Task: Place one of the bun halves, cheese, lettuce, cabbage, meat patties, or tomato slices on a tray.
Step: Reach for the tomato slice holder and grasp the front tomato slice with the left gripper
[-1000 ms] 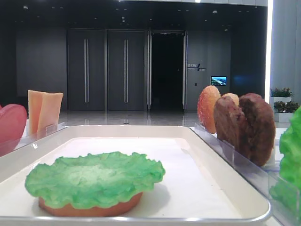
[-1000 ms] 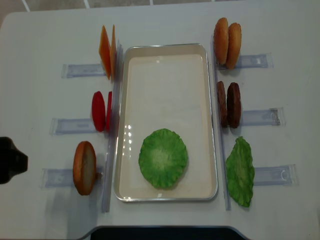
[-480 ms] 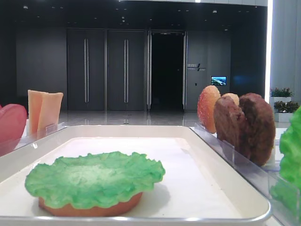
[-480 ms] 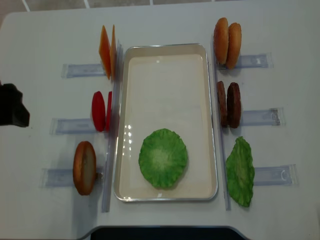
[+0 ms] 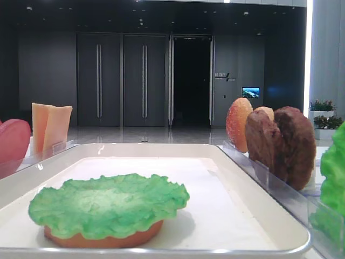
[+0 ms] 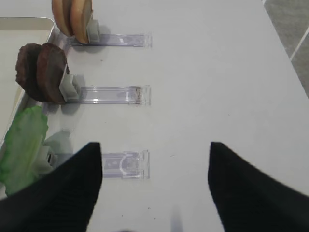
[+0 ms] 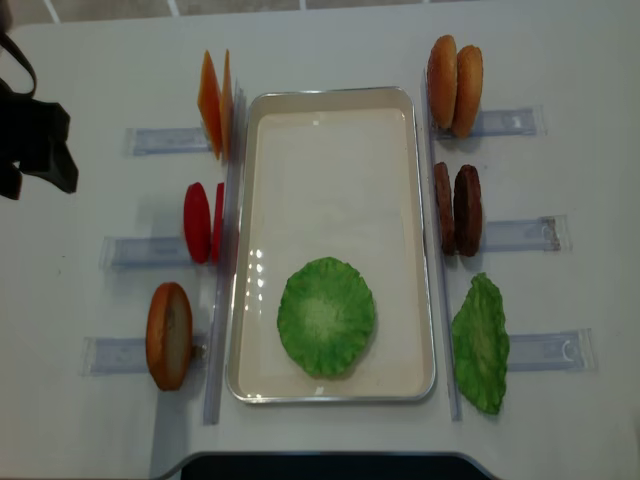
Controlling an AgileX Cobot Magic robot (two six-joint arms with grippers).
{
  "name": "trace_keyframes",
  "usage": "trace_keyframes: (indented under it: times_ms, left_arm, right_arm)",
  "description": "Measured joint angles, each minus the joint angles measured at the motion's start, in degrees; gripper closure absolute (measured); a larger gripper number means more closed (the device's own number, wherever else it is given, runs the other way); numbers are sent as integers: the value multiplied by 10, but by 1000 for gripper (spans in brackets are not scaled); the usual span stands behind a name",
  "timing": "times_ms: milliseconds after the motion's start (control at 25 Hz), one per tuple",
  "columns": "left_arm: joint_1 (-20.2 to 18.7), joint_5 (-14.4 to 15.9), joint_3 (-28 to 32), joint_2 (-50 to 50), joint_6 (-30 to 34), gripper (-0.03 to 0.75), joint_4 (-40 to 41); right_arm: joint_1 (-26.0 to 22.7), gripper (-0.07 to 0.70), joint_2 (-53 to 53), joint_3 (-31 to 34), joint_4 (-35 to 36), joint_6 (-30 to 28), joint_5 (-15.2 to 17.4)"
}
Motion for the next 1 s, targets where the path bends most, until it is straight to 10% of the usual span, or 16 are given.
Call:
trace_keyframes:
  times_ms: [760,1000]
  left_arm:
    - [-1,-35,-8,52,-23,180,15]
    - [-60,-37,-8,53,-60,180,24]
  right_arm:
    - [0,153,0,0,0,0,0]
    - [0,153,0,0,0,0,0]
